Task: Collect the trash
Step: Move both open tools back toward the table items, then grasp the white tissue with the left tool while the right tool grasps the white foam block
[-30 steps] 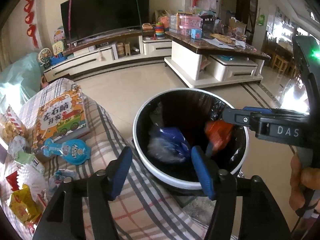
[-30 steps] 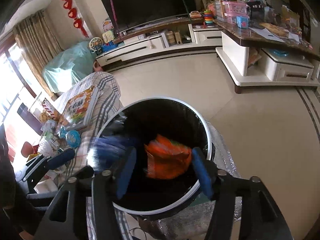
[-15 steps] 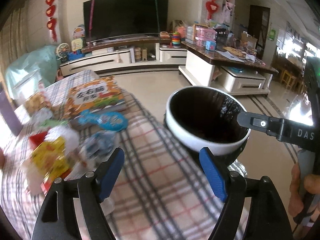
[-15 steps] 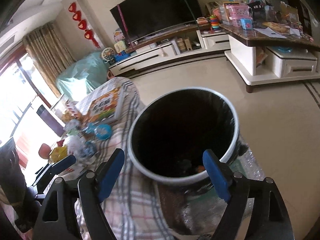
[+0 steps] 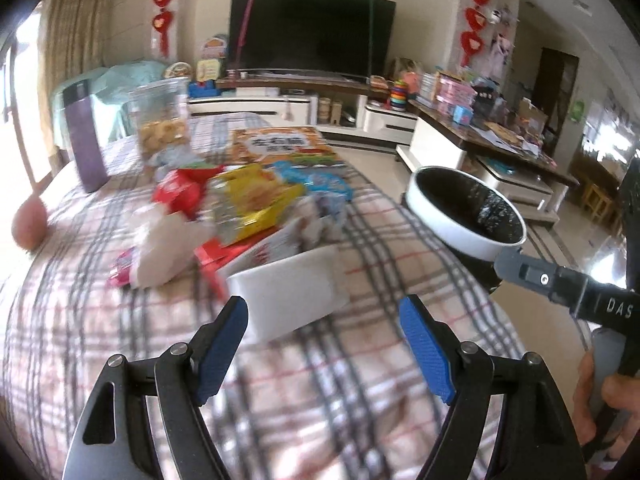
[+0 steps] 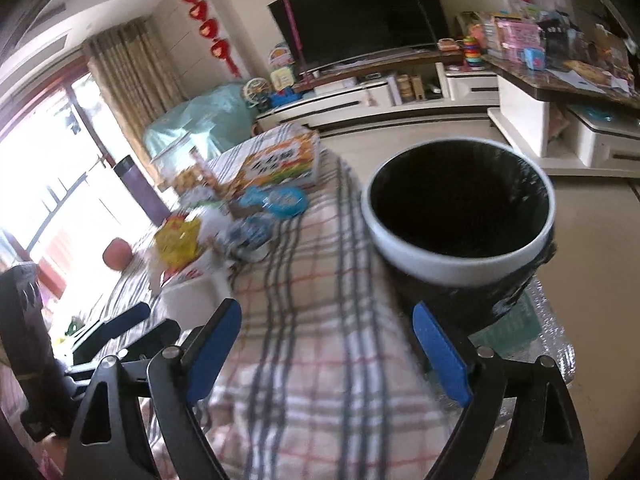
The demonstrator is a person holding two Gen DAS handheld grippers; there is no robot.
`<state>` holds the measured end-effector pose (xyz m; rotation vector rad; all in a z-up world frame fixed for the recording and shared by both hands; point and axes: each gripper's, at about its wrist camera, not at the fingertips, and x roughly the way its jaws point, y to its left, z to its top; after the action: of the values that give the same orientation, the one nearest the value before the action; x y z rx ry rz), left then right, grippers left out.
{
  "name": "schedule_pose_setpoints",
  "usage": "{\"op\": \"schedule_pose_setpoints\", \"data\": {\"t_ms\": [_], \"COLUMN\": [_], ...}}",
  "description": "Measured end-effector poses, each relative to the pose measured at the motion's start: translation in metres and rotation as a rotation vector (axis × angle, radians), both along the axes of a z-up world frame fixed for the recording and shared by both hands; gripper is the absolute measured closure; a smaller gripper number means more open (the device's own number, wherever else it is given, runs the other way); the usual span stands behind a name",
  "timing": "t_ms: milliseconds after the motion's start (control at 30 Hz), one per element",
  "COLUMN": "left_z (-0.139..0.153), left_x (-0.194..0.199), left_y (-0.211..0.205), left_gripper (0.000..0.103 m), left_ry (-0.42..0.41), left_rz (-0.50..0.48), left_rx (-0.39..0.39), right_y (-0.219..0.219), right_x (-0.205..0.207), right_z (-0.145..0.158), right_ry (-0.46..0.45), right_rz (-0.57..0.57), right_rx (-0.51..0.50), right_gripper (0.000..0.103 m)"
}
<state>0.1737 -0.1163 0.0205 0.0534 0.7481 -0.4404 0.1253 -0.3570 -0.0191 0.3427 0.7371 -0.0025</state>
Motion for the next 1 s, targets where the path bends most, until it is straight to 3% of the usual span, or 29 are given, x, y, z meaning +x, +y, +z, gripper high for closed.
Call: {"op": "schedule_pose_setpoints", "data": {"t_ms": [367,633,1000], "left_z": [-0.012,-0.021,-0.033], "left_x": [-0.013,-0.002,0.029], "left_y": [0.065,0.084,0.097], "left_gripper": [0.025,0.025,0.025], "left_ry": [0.037,0.071,0.071], "left_rz": [0.122,0.181,0.190], "left_rx": [-0.011,-0.016,0.017], "right_y": [0.056,0.086,0.114], "right_x": [0.002,0.010,0.038], "right_z": [-0.023,-0.028,-0.037], "right_ry": [0.040,0.042,0.055], "right_rz": [0.085,0.138,0.202], "right_rx": [-0.004,-0.013,-0.032], "right_gripper": [0.014,0.014,0.014]}}
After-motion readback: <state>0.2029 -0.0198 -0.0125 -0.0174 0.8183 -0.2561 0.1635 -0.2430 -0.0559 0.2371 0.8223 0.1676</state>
